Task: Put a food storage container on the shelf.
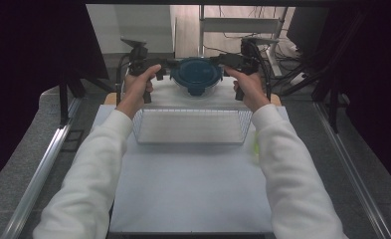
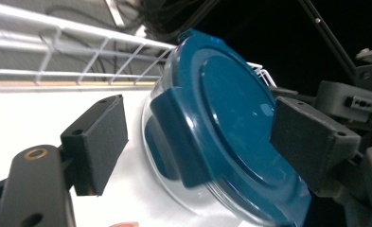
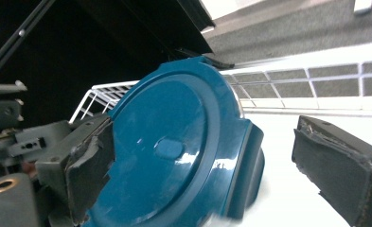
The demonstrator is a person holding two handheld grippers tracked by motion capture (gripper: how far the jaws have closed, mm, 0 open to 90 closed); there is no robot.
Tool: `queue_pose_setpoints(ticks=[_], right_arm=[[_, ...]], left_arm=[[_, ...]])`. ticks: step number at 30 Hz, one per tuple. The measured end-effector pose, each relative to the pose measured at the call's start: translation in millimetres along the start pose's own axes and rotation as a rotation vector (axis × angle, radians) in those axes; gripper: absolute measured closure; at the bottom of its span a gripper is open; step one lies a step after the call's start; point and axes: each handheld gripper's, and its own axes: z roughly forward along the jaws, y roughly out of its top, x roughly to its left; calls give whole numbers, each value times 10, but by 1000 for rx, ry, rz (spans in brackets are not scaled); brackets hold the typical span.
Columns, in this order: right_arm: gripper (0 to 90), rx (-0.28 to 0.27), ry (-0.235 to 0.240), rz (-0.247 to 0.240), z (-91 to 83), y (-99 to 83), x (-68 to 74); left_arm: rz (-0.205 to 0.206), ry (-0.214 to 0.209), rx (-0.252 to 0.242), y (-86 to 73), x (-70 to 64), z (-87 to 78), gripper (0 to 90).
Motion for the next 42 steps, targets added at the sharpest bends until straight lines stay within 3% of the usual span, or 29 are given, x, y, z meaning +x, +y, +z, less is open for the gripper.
queue_pose_setpoints(ticks=[2, 5, 11, 19, 24, 29, 36, 42], right_arm=[[70, -11, -6, -58, -102, -23, 51], [76, -27, 6, -137, -255, -92, 98], [143, -41, -35, -293, -562, -395, 131], [210, -27, -20, -379, -914, -879, 56], [250, -26, -22, -436, -1105, -1169, -30], [264, -8, -9, -456, -1221, -1511, -151], [278, 66, -2, -447, -1229, -1990, -358], [282, 118, -5, -432, -1191, -2265, -466]], left_arm=[[55, 37, -1, -40, -85, -82, 190], [122, 56, -10, -130, -203, -210, 191], [223, 51, -61, -450, -400, -464, 212], [337, 8, 10, -977, -517, -673, 218], [358, -13, 63, -1363, -508, -729, 221], [341, -49, 95, -1707, -400, -767, 226], [292, -21, 130, -2063, -244, -796, 229], [322, 31, 183, -2341, -165, -735, 234]])
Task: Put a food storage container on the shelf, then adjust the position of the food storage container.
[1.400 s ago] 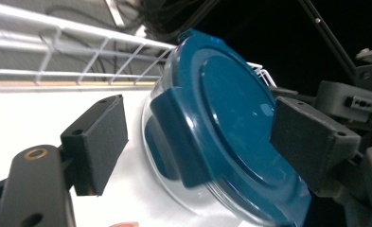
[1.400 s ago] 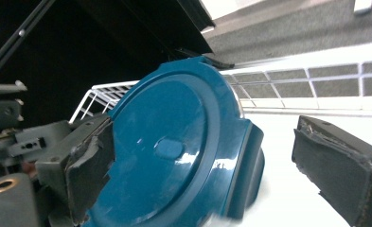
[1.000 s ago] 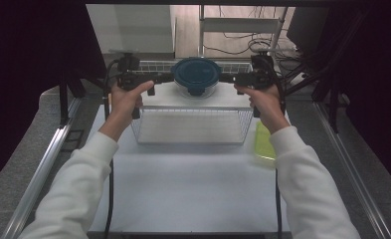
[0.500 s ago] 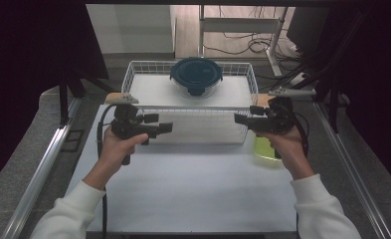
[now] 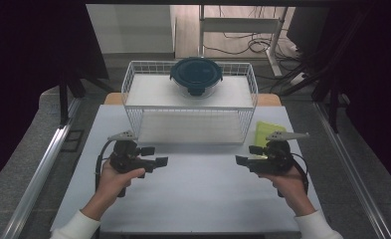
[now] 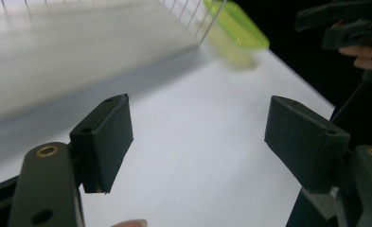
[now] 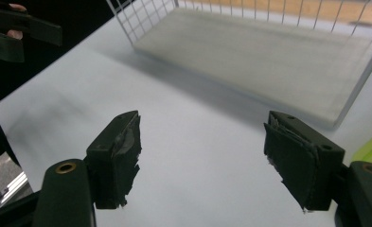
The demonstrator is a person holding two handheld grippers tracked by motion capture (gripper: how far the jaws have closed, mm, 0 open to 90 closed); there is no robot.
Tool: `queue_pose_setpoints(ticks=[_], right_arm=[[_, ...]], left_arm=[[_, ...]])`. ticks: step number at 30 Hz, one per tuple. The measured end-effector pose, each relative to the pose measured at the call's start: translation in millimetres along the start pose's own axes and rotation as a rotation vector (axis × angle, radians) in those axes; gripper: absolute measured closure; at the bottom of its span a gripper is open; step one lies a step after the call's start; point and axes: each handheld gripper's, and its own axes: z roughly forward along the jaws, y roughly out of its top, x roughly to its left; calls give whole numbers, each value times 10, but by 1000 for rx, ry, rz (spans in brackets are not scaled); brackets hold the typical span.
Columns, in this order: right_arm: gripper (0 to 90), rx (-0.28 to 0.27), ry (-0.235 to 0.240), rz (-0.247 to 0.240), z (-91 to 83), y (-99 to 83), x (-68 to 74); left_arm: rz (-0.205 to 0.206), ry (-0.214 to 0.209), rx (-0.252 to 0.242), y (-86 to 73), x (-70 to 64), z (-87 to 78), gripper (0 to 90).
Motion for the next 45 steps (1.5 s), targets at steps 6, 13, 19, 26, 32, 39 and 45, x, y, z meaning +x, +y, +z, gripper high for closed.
queue_pose_setpoints(ticks=[6, 13, 19, 26, 32, 39, 45], right_arm=[[282, 60, 1, 2, 83, -235, 23], [282, 87, 1, 18, 131, -356, -11], [284, 76, 53, 53, 137, -335, -17], [284, 79, 49, 53, 130, -338, -34], [304, 61, 28, 47, 45, -309, -75], [370, 24, -45, 75, -100, -239, -337], [538, 29, -155, 116, -162, -57, -783]], left_arm=[[34, 34, 70, -233, -24, 118, 241], [57, 41, 88, -314, -64, 132, 241], [35, 29, 102, -366, -32, 163, 242], [13, 20, 92, -361, 1, 163, 241], [24, 41, 107, -373, 11, 185, 239], [4, 2, 113, -366, -1, 172, 235], [-11, -7, 118, -396, 27, 148, 235]])
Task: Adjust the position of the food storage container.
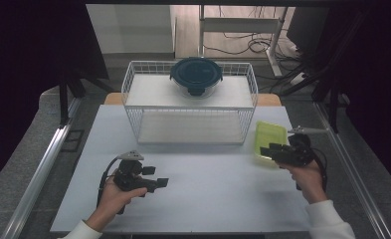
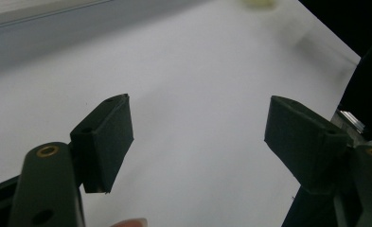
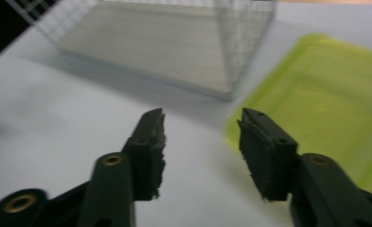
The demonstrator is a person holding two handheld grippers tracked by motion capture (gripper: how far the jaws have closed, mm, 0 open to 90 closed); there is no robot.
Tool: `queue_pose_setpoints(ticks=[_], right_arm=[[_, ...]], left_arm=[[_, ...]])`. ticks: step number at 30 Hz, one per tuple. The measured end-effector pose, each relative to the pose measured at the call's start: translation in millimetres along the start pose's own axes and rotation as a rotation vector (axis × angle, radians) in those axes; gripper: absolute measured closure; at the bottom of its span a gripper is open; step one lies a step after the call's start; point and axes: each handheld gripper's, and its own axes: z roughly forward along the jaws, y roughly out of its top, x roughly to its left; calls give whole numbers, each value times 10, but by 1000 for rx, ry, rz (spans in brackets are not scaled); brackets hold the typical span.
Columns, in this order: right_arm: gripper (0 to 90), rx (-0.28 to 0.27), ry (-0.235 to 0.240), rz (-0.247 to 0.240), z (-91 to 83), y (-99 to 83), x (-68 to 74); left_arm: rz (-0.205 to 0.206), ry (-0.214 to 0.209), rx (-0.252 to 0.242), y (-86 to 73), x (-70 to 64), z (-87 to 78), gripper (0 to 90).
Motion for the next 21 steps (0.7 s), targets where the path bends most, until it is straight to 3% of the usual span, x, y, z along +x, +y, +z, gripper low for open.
queue_pose_setpoints(ticks=[10, 14, 16, 21], right_arm=[[819, 100, -197, -60, 297, 496, -631], [882, 110, -232, -93, 455, 580, -836], [886, 150, -251, -110, 536, 613, -918], [888, 176, -266, -167, 691, 691, -1038]], left_arm=[[-14, 0, 11, -4, 45, 21, 237], [-20, 5, 11, -1, 67, 17, 237], [-23, 7, 12, 0, 73, 20, 238], [-18, 6, 17, -2, 74, 25, 240]])
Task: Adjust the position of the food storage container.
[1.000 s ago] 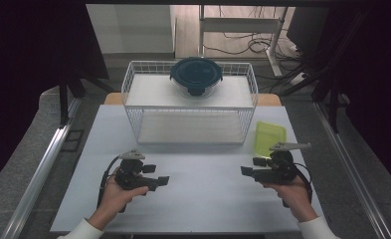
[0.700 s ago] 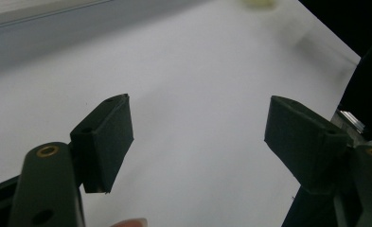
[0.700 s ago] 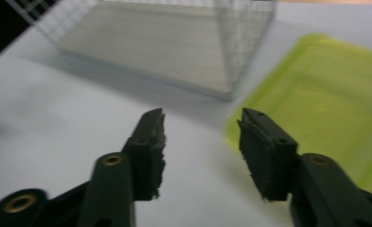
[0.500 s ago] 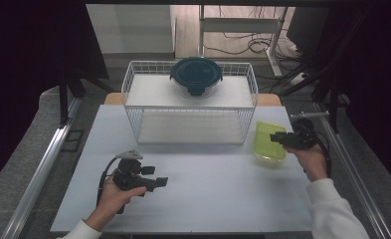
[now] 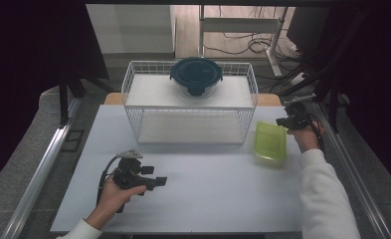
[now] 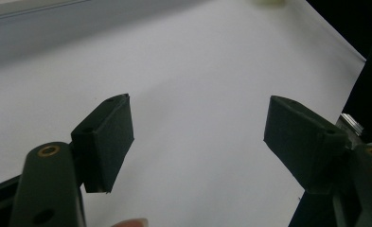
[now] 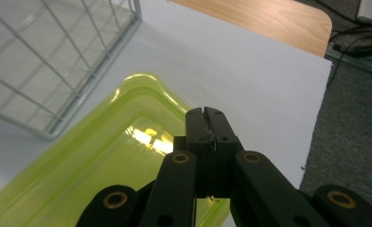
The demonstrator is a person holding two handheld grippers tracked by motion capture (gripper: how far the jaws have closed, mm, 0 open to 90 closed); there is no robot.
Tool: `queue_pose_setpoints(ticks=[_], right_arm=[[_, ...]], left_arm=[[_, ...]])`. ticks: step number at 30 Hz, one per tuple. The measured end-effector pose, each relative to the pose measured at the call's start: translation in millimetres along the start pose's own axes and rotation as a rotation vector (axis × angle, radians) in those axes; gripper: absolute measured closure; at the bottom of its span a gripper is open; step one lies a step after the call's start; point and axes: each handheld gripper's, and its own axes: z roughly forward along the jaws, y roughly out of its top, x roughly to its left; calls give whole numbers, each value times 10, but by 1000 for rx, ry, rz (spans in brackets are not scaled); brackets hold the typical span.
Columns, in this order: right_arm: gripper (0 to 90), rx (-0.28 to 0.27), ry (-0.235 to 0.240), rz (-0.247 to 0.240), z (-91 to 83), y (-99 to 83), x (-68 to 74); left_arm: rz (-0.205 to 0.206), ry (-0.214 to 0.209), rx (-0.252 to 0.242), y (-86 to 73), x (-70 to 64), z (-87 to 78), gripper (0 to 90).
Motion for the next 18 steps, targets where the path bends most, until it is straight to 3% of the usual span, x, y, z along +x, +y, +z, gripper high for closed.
queue_pose_setpoints(ticks=[6, 10, 14, 18], right_arm=[[889, 2, -20, -42, 156, 63, -47], [889, 37, -38, -32, 298, 31, -118], [890, 34, -34, -22, 342, 31, -159], [890, 87, -39, -76, 339, 100, -142]], left_arm=[[-7, -3, -4, 1, 12, -8, 241], [-6, -5, -2, -2, 15, -5, 241], [-10, -6, -5, 1, 28, -6, 241], [-11, -10, -1, 0, 29, 2, 242]])
